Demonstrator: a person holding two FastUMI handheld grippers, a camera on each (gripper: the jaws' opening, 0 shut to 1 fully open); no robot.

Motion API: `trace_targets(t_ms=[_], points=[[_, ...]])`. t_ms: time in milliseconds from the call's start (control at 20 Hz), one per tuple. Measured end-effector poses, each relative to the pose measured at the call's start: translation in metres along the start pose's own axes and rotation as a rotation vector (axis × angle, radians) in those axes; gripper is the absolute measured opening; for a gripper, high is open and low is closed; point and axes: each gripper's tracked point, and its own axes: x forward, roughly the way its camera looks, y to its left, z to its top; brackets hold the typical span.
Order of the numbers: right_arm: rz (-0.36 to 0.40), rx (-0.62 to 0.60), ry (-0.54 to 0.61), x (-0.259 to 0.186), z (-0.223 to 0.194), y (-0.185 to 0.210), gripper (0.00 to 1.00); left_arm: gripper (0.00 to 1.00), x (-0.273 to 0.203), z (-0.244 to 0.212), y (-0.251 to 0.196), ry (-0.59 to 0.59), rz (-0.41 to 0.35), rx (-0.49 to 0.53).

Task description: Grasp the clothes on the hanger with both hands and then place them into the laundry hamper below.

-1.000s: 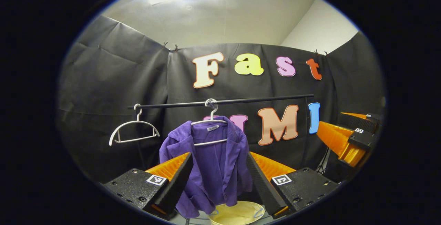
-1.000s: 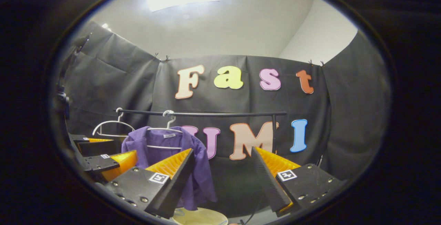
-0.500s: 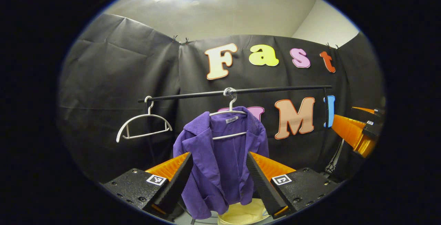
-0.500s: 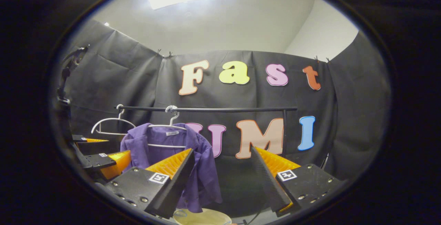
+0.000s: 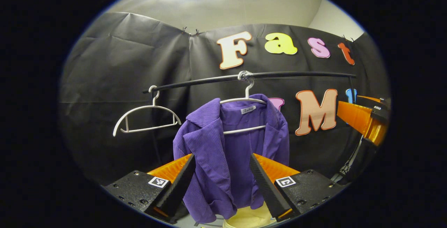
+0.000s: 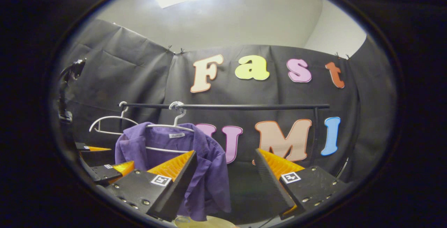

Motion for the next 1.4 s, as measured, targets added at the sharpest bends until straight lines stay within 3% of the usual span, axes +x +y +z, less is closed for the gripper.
trace_targets(t_ms=[100, 150, 250, 300, 350, 700, 750, 800, 1050, 1200, 1400], points=[[0.033, 0.006, 0.008, 0.022, -0.011, 0.002, 0.98, 0.92, 0.013, -0.007, 0.001, 0.015, 0.031, 0.007], [0.048, 0.010, 0.012, 0.031, -0.016, 0.003, 0.93, 0.92, 0.018, -0.012, 0.002, 0.023, 0.048, 0.011], [0.083, 0.025, 0.022, 0.046, -0.026, 0.009, 0.94, 0.92, 0.027, -0.022, 0.005, 0.042, 0.079, 0.019], [0.101, 0.030, 0.030, 0.052, -0.032, 0.012, 0.98, 0.92, 0.031, -0.025, 0.007, 0.049, 0.098, 0.022], [0.120, 0.033, 0.038, 0.060, -0.039, 0.015, 0.94, 0.95, 0.034, -0.030, 0.008, 0.054, 0.111, 0.025], [0.212, 0.068, 0.088, 0.108, -0.075, 0.032, 0.98, 0.92, 0.076, -0.052, 0.032, 0.080, 0.257, 0.069], [0.224, 0.068, 0.095, 0.116, -0.082, 0.035, 0.94, 0.93, 0.082, -0.053, 0.033, 0.076, 0.257, 0.069], [0.235, 0.068, 0.104, 0.122, -0.088, 0.038, 0.98, 0.92, 0.089, -0.053, 0.036, 0.069, 0.269, 0.071], [0.265, 0.085, 0.144, 0.148, -0.117, 0.057, 0.98, 0.14, 0.097, -0.052, 0.052, 0.071, 0.306, 0.047], [0.262, 0.084, 0.151, 0.170, -0.129, 0.069, 0.98, 0.04, 0.097, -0.051, 0.052, 0.078, 0.302, 0.045], [0.247, 0.075, 0.163, 0.190, -0.143, 0.084, 0.98, 0.03, 0.091, -0.045, 0.054, 0.097, 0.299, 0.040]])
